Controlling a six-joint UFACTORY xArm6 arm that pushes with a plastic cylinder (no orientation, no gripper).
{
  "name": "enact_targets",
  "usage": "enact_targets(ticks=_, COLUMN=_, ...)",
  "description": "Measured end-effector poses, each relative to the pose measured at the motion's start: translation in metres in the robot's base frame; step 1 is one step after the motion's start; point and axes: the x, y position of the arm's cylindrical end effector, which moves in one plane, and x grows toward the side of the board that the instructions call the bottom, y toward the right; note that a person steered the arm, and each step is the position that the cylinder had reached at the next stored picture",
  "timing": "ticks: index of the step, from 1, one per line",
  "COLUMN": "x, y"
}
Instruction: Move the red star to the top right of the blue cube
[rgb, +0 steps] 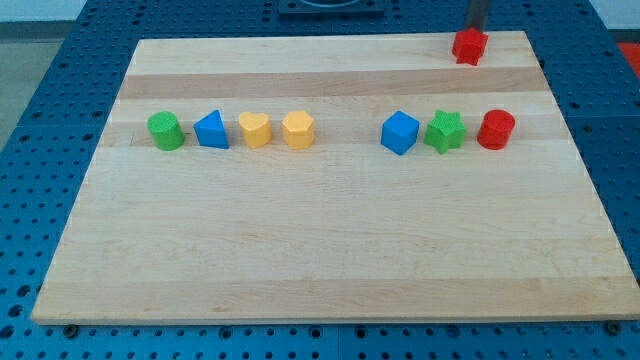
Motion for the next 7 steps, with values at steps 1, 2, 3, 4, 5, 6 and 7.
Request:
enact_targets(ticks=1, x=0.000, y=0.027)
enact_targets(ticks=2, x=0.000, y=0.032)
enact_targets(ticks=3, x=0.001, y=0.018)
enact_targets(ticks=4, x=0.017, y=0.004)
enact_targets(ticks=5, x=0.034, y=-0.005)
enact_targets(ticks=6, x=0.041, y=-0.024)
enact_targets(ticks=7, x=0.042, y=-0.045)
